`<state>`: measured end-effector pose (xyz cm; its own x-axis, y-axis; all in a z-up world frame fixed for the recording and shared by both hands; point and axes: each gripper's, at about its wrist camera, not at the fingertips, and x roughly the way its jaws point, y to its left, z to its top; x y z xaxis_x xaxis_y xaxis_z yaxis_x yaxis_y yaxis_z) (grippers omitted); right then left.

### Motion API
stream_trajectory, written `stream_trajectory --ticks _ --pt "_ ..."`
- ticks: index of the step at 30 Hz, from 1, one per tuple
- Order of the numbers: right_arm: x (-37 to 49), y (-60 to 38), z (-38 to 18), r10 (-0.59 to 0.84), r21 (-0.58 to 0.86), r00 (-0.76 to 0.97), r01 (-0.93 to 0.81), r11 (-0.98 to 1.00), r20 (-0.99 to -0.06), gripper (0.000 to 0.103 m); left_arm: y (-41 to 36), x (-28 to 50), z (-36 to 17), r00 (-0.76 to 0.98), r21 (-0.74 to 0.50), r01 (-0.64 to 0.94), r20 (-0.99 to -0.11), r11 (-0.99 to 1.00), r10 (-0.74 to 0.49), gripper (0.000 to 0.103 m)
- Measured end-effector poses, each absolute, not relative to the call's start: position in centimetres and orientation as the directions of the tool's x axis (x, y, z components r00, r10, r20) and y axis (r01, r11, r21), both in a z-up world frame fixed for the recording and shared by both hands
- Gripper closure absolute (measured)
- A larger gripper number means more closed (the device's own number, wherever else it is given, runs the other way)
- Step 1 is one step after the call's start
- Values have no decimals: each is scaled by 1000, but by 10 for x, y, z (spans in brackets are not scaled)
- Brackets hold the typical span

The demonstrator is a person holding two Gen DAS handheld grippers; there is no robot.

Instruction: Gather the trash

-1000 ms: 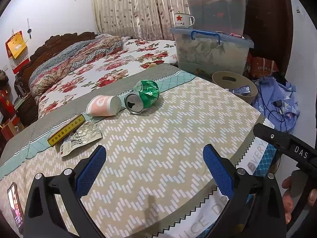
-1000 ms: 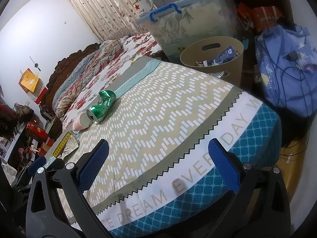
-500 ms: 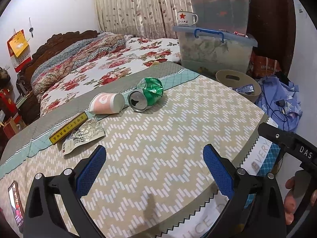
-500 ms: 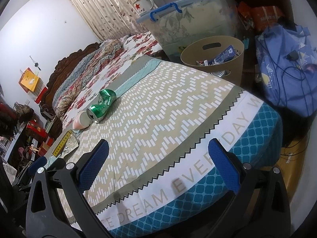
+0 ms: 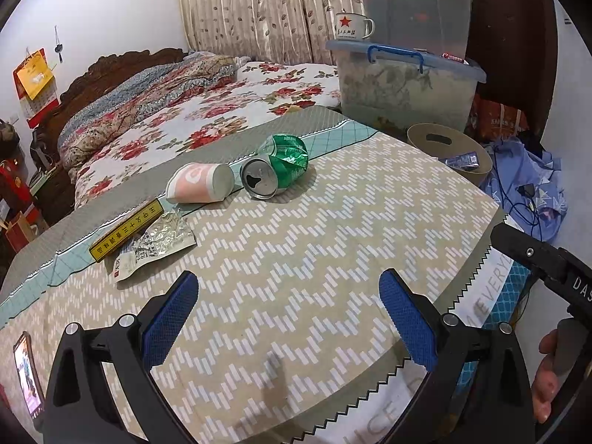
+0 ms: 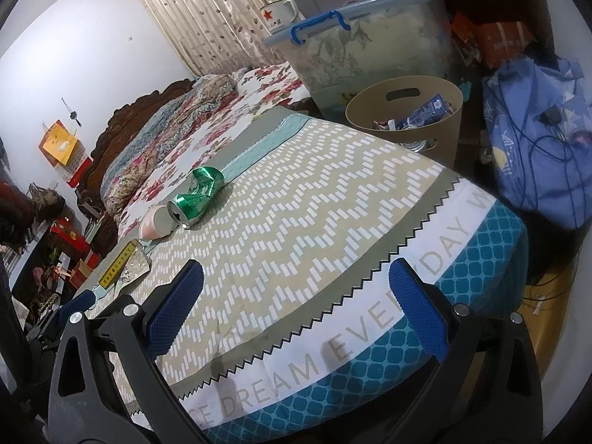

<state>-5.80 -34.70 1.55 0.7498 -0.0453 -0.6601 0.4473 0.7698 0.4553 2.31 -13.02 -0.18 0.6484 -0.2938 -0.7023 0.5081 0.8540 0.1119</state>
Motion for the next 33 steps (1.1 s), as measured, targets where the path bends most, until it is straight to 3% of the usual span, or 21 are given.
stream_trajectory --ticks 33 --pt "-50 -342 13 -29 447 738 439 779 -674 4 -125 34 -12 603 62 510 -737 858 -306 9"
